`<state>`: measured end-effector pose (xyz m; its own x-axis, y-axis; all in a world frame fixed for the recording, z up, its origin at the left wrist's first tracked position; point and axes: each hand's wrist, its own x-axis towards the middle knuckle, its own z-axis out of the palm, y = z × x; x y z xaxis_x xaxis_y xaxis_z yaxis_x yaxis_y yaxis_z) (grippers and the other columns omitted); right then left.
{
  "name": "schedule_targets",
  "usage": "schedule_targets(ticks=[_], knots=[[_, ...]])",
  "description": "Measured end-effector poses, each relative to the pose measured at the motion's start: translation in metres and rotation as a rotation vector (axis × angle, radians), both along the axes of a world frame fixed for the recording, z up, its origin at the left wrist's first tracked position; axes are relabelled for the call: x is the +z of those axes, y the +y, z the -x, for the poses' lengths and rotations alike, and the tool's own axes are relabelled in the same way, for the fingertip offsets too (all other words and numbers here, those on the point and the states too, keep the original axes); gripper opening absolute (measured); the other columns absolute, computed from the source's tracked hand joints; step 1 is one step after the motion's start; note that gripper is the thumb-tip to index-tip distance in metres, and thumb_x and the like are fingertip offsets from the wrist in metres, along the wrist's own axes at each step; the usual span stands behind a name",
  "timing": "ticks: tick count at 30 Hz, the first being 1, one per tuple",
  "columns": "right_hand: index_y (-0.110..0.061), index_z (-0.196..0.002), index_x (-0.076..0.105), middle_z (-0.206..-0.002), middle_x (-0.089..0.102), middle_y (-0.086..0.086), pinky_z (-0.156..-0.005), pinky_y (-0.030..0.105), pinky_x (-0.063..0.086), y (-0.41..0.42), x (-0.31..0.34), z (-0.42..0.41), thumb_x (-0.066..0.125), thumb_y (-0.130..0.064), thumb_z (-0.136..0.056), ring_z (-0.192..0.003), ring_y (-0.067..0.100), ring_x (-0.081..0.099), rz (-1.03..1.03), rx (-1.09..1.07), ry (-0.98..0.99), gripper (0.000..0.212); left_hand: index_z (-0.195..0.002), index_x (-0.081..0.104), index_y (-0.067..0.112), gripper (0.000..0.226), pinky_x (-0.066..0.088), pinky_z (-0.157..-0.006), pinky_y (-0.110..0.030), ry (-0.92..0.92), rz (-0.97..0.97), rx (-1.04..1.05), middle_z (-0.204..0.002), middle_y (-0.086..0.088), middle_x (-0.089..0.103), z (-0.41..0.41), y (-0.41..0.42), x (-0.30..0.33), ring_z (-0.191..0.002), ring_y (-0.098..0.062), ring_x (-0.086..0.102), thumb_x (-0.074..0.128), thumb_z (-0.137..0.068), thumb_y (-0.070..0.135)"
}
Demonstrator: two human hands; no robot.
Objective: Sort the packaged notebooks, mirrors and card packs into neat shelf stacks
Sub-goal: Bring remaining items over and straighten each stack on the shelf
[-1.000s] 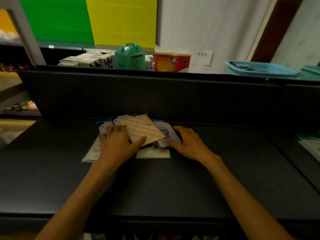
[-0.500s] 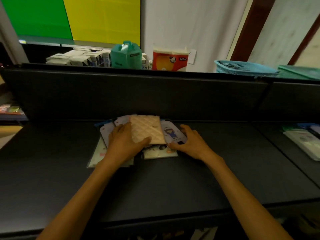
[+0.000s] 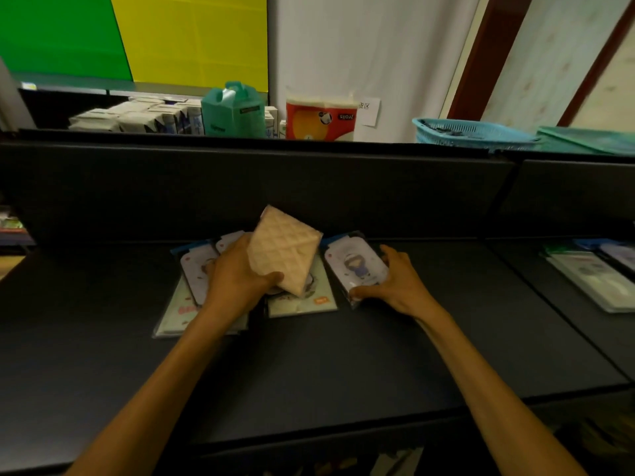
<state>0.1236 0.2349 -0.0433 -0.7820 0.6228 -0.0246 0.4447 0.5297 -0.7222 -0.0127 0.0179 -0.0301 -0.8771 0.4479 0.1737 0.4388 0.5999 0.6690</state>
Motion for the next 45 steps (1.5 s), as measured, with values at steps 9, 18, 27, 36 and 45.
schedule_targets(ticks=[9,18,27,36,45], knots=[[-0.017,-0.131,0.044,-0.122,0.054,0.002,-0.075,0.022,0.050,0.001,-0.001,-0.020,0.072,-0.016,-0.080,-0.099,0.013,0.058,0.204,-0.015,0.137,0.057,-0.137,0.040,0.018,0.059,0.041,-0.102,-0.049,-0.118,-0.294,-0.029,-0.134,-0.009,0.050,0.007,-0.012,-0.002,-0.123,-0.028,0.048,0.066,-0.085,0.014],[-0.020,-0.119,0.046,-0.109,0.063,0.000,-0.056,0.025,0.056,-0.002,-0.001,-0.065,0.054,-0.005,-0.092,-0.089,0.016,0.067,0.397,-0.143,0.304,0.031,-0.113,0.045,0.025,0.032,0.058,-0.055,-0.033,-0.537,-0.705,-0.086,-0.114,0.003,0.050,-0.002,-0.006,-0.003,-0.101,-0.024,0.059,0.057,-0.090,0.007],[-0.024,-0.123,0.047,-0.109,0.063,0.000,-0.063,0.020,0.056,0.030,0.000,-0.157,0.056,-0.005,-0.092,-0.093,0.008,0.065,0.231,-0.249,0.461,0.037,-0.133,0.041,0.028,0.059,0.060,-0.064,-0.038,-0.673,-0.624,-0.412,-0.130,-0.002,0.046,-0.064,0.045,-0.004,-0.106,-0.024,0.057,0.055,-0.087,-0.005],[-0.023,-0.127,0.046,-0.107,0.064,-0.005,-0.055,0.028,0.057,0.103,0.007,-0.304,0.051,-0.007,-0.095,-0.079,0.005,0.069,0.221,-0.421,0.551,0.036,-0.125,0.041,0.039,0.051,0.059,-0.063,-0.040,-0.809,-0.618,-0.489,-0.132,-0.002,0.045,-0.191,0.150,-0.004,-0.108,-0.029,0.058,0.053,-0.091,0.003],[-0.023,-0.126,0.046,-0.106,0.062,-0.005,-0.053,0.018,0.054,0.178,0.006,-0.423,0.048,-0.003,-0.095,-0.079,-0.004,0.066,0.149,-0.497,0.550,0.037,-0.128,0.039,0.029,0.053,0.060,-0.062,-0.042,-0.821,-0.647,-0.548,-0.131,-0.004,0.046,-0.304,0.241,-0.003,-0.109,-0.031,0.057,0.053,-0.089,-0.004]])
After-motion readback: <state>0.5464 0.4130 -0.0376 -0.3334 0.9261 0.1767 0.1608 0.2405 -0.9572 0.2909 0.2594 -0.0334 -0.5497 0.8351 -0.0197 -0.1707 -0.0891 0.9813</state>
